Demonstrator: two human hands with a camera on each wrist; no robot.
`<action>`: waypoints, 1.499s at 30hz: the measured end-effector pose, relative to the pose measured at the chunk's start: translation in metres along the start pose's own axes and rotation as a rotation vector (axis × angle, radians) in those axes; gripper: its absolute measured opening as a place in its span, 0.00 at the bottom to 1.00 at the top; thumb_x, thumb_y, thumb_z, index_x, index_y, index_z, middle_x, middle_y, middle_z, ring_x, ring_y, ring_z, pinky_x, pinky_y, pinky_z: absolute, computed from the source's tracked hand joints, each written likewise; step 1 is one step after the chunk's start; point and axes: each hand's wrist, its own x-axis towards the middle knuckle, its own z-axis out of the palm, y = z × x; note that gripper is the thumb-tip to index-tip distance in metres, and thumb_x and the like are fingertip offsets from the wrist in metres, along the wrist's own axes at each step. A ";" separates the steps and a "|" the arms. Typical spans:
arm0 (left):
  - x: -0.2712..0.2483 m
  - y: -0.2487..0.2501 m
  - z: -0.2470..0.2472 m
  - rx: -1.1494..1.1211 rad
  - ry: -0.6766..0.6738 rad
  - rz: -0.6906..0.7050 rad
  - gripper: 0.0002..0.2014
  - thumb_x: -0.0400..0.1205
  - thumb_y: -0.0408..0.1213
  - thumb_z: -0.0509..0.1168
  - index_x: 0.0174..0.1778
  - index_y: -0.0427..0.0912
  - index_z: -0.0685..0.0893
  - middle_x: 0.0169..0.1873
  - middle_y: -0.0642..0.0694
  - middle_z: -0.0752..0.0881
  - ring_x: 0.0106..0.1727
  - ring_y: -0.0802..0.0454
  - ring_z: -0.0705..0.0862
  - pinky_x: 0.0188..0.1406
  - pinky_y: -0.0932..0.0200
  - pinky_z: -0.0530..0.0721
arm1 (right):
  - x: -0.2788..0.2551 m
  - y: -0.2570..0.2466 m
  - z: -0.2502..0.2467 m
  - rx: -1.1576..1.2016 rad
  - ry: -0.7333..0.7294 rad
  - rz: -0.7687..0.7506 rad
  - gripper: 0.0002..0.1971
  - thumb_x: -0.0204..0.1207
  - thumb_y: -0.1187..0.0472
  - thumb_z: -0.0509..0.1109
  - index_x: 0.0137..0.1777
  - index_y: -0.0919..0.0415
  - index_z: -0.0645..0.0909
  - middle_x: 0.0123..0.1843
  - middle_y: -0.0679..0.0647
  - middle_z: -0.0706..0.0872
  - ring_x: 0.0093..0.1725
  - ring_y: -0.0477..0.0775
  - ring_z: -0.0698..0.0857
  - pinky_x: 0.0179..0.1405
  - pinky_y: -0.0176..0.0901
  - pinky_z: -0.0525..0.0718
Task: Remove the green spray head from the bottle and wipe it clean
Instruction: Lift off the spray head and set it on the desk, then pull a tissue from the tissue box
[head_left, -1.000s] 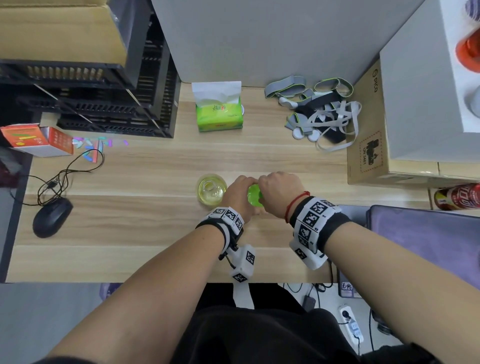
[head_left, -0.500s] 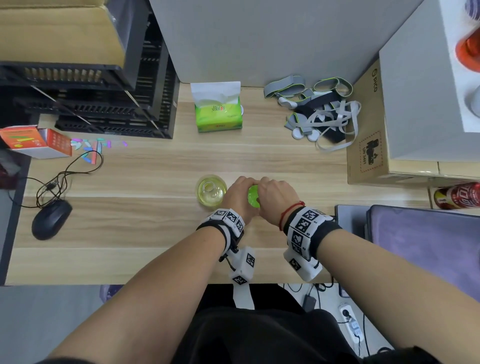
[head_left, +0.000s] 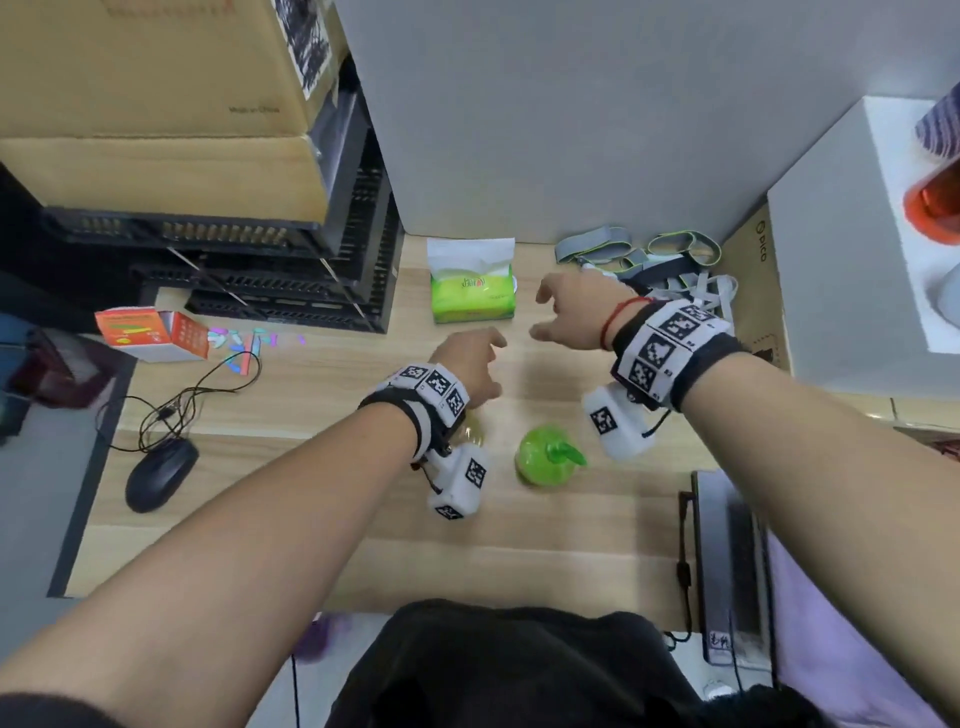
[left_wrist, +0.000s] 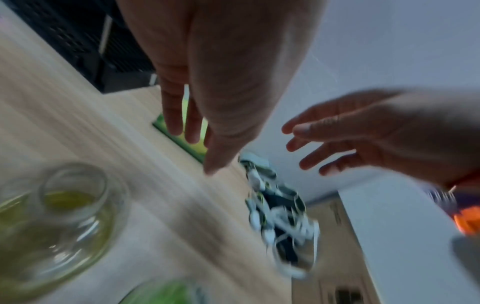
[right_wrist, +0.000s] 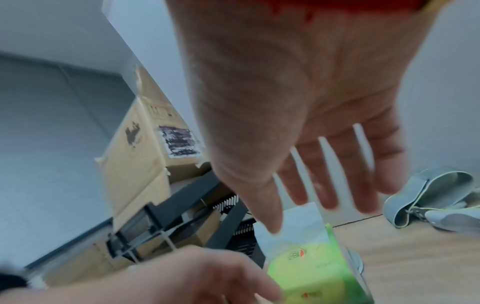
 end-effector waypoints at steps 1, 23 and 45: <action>0.004 -0.006 -0.012 -0.077 0.094 -0.047 0.27 0.72 0.38 0.75 0.68 0.47 0.79 0.60 0.46 0.87 0.60 0.45 0.85 0.60 0.55 0.82 | 0.015 -0.003 -0.005 0.051 0.050 -0.004 0.25 0.72 0.48 0.70 0.68 0.57 0.77 0.63 0.57 0.86 0.65 0.64 0.82 0.61 0.52 0.80; 0.055 -0.050 -0.049 -0.536 0.376 -0.246 0.46 0.66 0.49 0.81 0.78 0.44 0.67 0.67 0.44 0.79 0.66 0.47 0.80 0.65 0.60 0.74 | 0.113 -0.034 -0.054 0.450 0.583 -0.222 0.10 0.79 0.55 0.64 0.50 0.62 0.79 0.41 0.54 0.83 0.42 0.59 0.78 0.43 0.42 0.70; 0.041 -0.052 -0.046 -0.619 0.272 -0.184 0.14 0.81 0.39 0.67 0.30 0.43 0.78 0.28 0.50 0.82 0.33 0.49 0.81 0.30 0.65 0.74 | 0.121 -0.022 0.015 0.392 -0.022 -0.143 0.08 0.69 0.55 0.78 0.47 0.53 0.88 0.55 0.53 0.86 0.44 0.51 0.84 0.57 0.42 0.82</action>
